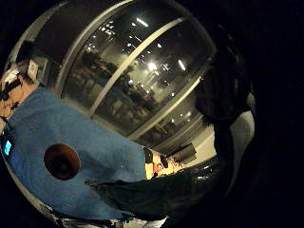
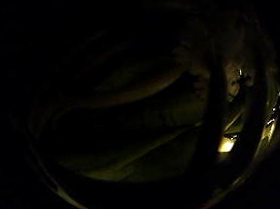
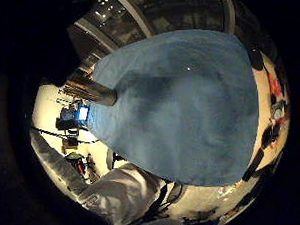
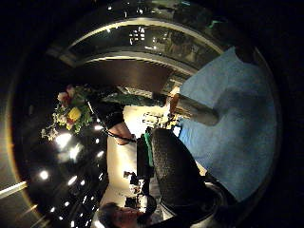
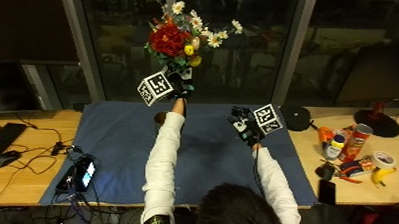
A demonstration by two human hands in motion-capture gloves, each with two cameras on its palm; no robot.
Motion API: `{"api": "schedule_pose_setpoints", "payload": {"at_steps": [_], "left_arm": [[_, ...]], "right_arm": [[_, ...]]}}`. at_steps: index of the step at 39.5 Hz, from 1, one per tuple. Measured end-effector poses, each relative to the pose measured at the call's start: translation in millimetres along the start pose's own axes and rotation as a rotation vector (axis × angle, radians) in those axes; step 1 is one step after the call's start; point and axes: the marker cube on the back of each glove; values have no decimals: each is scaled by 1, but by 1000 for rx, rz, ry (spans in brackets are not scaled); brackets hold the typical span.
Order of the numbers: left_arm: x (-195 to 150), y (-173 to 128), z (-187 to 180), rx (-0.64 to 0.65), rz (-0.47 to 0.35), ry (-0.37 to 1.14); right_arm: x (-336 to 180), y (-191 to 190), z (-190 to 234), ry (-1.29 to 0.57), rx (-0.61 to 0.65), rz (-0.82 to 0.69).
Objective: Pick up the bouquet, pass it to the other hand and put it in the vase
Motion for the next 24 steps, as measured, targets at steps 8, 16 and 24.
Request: {"api": "schedule_pose_setpoints", "payload": {"at_steps": [8,16,24], "left_arm": [[-22,-10,-12,36,-55,-9],[-57,-16,-16,54,-98,-20],[-82,-20,-20,53,-113,-30]], "right_arm": [[-2,-3,4,38,27,-34],[-3,-5,12,54,24,-47],[-3,-4,19,55,11,-37]]}}
